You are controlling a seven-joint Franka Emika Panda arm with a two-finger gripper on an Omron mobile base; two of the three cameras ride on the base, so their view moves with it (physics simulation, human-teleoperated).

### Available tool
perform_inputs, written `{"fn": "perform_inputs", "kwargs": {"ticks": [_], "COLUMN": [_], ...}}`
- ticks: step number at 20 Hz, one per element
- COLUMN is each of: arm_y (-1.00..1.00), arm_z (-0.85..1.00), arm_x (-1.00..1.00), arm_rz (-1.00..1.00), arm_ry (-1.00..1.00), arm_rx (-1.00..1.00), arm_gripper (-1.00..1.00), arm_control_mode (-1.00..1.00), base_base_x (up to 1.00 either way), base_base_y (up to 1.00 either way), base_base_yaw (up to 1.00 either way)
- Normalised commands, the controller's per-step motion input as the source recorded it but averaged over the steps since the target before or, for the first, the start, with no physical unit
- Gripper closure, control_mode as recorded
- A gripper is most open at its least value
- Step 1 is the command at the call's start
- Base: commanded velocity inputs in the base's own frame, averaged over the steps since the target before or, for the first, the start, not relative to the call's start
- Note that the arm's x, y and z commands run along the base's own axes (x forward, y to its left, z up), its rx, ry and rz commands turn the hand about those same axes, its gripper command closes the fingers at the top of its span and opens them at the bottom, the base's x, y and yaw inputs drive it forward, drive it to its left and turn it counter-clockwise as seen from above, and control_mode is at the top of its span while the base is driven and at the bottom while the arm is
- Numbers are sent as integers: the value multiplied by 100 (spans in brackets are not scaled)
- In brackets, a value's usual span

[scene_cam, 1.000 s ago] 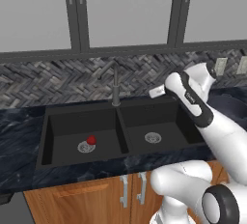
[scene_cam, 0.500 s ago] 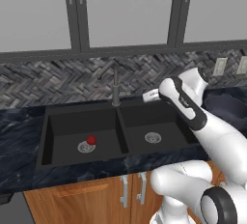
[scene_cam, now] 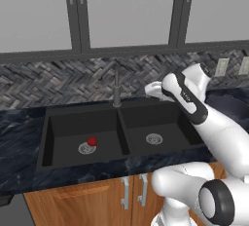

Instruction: Dump the tomato from the pot into the sink. Then turn on the water and wash the tomato. Then turn off the water and put the tomato back in the pot.

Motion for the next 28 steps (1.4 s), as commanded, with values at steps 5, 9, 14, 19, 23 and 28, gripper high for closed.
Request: {"fn": "perform_inputs", "kwargs": {"ticks": [5,9,14,19,23,28], "arm_y": [0,0,0,2,16,13], "arm_z": [-9,0,0,-3,-8,-15], "arm_x": [0,0,0,0,0,3], "arm_rz": [-29,-7,-6,-25,-29,-27], "arm_ry": [23,24,13,2,0,5], "arm_rx": [16,21,21,5,0,0], "arm_gripper": [-100,-100,-100,-100,-100,-100], "arm_control_mode": [-100,-100,-100,-100,-100,-100], "base_base_x": [0,0,0,0,0,0], "base_base_y": [0,0,0,0,0,0], "base_base_yaw": [0,0,0,0,0,0]}}
